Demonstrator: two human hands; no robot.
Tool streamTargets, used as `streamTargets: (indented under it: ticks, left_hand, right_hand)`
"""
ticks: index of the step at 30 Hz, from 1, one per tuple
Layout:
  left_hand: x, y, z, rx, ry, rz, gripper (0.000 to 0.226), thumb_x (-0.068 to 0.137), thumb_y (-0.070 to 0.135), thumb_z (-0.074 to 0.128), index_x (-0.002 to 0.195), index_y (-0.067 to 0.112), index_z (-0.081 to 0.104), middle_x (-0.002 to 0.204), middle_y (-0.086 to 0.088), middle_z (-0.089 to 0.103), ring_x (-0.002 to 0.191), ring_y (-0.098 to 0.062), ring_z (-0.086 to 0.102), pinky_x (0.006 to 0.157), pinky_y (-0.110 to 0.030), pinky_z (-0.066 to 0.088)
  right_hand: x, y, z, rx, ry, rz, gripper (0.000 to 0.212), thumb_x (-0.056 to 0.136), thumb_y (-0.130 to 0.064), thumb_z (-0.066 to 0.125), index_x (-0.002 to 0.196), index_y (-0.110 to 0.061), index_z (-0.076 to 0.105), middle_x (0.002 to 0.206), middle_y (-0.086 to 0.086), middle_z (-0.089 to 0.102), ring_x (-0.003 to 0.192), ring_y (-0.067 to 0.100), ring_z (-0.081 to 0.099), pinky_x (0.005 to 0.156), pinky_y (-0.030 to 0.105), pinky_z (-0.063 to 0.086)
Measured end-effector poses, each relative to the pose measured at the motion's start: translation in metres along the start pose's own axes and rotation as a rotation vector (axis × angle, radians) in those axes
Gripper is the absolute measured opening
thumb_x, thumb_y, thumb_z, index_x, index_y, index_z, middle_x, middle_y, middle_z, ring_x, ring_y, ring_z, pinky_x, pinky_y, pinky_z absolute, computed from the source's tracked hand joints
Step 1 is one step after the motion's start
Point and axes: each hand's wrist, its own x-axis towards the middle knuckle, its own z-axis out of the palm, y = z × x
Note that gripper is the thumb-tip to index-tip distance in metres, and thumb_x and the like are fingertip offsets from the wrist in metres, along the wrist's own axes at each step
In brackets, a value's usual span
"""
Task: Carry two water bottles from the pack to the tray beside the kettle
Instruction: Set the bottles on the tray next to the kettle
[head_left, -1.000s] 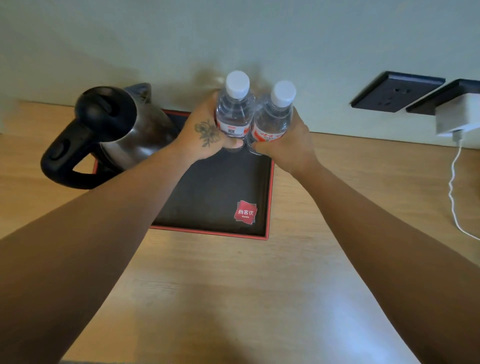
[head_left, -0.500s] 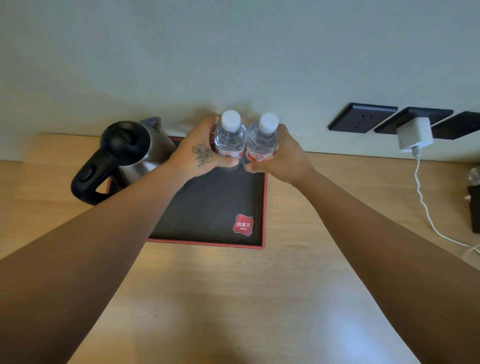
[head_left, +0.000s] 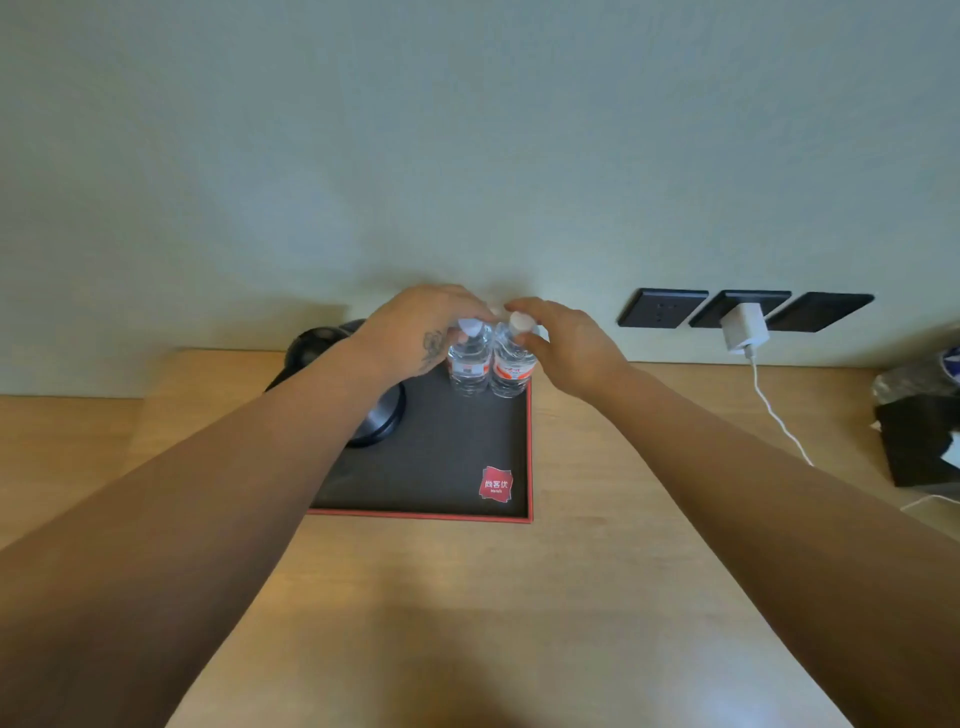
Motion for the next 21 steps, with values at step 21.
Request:
streamTargets:
  ticks: [21]
  left_hand:
    - [0.013,0.014,0.006,0.242,0.001,-0.334,0.037,0.093,0.041,0.080,0.121,0.018,0.078,0.113,-0.010,0.079,0.106,-0.034,0.070,0.088,-0.041,0.054]
  right_hand:
    - [-0.001,-0.006,0.002,-0.023,0.000,0.055,0.027,0.107,-0.015,0.057,0.133,-0.013,0.065,0.116,0.019,0.073,0.103,0.038,0.064,0.081,0.034,0.044]
